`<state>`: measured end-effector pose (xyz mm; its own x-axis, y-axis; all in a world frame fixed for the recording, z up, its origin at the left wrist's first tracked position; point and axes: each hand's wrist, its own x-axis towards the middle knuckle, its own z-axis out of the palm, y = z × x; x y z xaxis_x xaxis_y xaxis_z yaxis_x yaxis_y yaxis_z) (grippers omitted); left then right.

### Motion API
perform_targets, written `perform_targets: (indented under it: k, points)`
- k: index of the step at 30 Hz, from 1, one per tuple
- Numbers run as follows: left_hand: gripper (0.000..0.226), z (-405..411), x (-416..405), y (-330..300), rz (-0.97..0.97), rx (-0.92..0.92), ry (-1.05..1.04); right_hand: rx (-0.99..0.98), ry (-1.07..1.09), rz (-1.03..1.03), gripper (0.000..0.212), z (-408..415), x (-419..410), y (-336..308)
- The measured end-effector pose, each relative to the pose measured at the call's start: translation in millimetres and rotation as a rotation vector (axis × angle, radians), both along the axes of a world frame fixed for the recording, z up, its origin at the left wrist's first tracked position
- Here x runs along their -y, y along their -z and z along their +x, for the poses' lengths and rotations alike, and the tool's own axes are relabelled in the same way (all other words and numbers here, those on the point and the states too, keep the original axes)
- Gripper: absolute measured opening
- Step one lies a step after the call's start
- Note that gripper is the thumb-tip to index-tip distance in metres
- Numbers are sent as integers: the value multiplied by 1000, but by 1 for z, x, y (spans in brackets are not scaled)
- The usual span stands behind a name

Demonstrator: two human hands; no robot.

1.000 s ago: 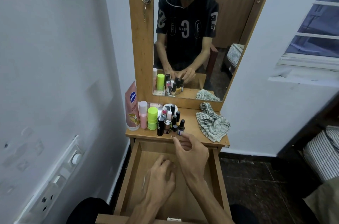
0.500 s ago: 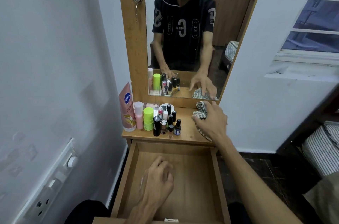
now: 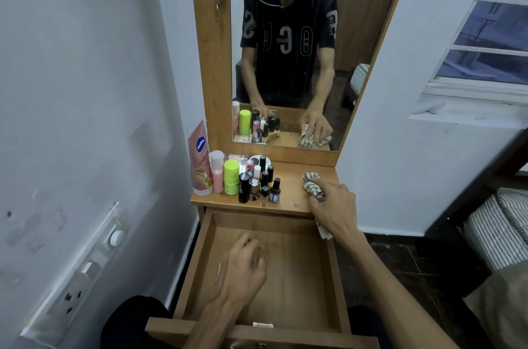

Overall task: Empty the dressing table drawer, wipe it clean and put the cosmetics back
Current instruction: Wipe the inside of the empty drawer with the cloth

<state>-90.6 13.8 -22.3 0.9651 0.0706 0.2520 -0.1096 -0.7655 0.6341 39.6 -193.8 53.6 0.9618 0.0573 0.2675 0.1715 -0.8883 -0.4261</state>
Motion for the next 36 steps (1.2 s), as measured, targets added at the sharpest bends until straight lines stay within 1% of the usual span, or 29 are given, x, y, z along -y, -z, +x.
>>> perform_targets:
  k: [4, 7, 9, 11, 13, 14, 15, 16, 17, 19, 21, 25, 28, 32, 36]
  points:
    - [11, -1, -1, -3, -22, -2, -24, -87, -52, 54, 38, -35, 1, -9]
    - [11, 0, -8, -8, -13, 33, -63, -201, -87, 197, 31, -62, 5, -18]
    - [11, -1, -18, -16, 34, 85, -139, -211, -41, 285, 30, -79, 9, -21]
    - [14, 0, -32, -24, 55, 153, -267, -117, 34, 231, 35, -91, 9, -14]
    - [25, 4, -48, -29, 72, 179, -402, -58, 58, 142, 43, -97, 3, -3]
    - [35, 7, -55, -31, 86, 119, -447, -48, 42, 108, 45, -99, -2, 3]
    - [46, 11, -62, -30, 96, 22, -473, -51, 26, 65, 47, -100, -8, 10]
    - [57, 13, -67, -28, 100, -88, -482, -58, 12, 11, 49, -100, -14, 17]
    - [63, 15, -71, -26, 95, -193, -470, -62, 1, -52, 52, -98, -21, 25]
    - [60, 11, -77, -20, 97, -303, -408, -79, -12, -165, 52, -93, -32, 41]
    - [59, 7, -82, -15, 97, -297, -360, -143, 8, -280, 46, -86, -38, 53]
    - [65, 5, -86, -13, 109, -290, -318, -285, 74, -472, 27, -76, -40, 64]
    - [68, 5, -85, -15, 136, -288, -322, -325, 92, -481, 24, -69, -42, 72]
    - [66, 3, -84, -18, 118, -272, -332, -372, 114, -377, 26, -63, -51, 76]
    - [71, 4, -84, -13, 109, -262, -354, -466, 12, -231, 29, -62, -62, 70]
